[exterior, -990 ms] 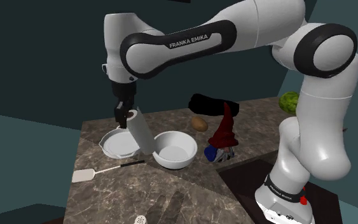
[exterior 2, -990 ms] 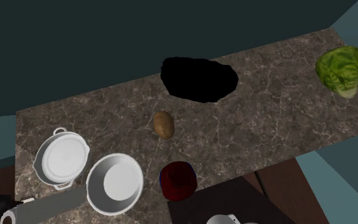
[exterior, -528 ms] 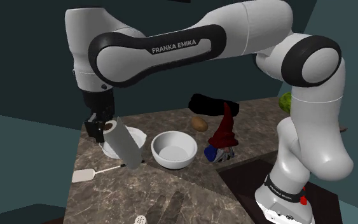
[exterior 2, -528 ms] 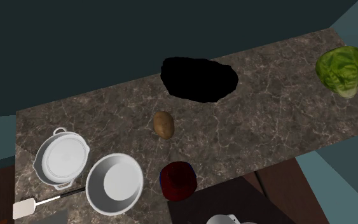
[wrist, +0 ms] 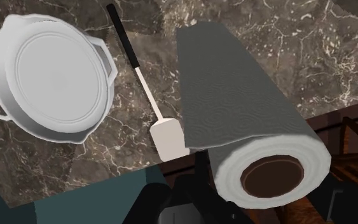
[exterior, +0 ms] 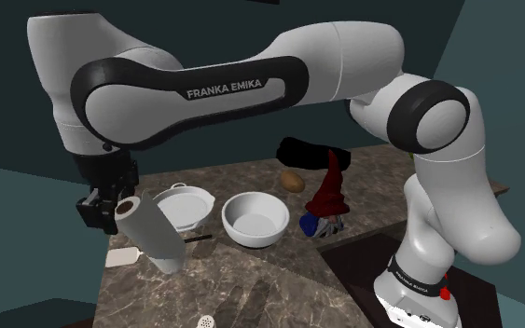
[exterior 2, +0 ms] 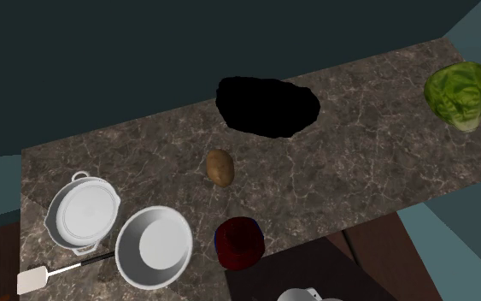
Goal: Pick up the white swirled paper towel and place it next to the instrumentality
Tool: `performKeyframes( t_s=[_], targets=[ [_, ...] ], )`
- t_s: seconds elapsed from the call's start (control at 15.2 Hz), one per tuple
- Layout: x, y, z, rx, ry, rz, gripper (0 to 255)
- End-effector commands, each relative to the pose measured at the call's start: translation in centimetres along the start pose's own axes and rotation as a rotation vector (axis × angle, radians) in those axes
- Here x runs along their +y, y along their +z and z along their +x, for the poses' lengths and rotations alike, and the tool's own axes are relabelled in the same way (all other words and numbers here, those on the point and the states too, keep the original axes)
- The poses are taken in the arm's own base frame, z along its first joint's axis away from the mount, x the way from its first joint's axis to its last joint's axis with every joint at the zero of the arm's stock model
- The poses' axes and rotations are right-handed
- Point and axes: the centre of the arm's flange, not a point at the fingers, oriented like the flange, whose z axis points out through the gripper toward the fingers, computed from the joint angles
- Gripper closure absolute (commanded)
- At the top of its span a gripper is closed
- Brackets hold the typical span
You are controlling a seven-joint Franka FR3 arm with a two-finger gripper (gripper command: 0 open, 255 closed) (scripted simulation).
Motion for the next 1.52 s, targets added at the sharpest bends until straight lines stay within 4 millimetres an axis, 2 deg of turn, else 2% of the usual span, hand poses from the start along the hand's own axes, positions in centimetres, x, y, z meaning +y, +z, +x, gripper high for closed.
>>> performKeyframes(
  t_s=[0.0,0.66,1.12,1.19,1.45],
  targets=[
    [-0.2,1.0,-0.1,0.000,0.001,0.000,255],
    [-0.5,6.1,-0.4,0.000,0.001,0.000,255],
    [-0.5,6.1,-0.4,0.000,0.001,0.000,255],
    [-0.5,6.1,-0.4,0.000,0.001,0.000,0],
    [-0.5,6.1,-0.4,0.000,0.001,0.000,0]
  ],
)
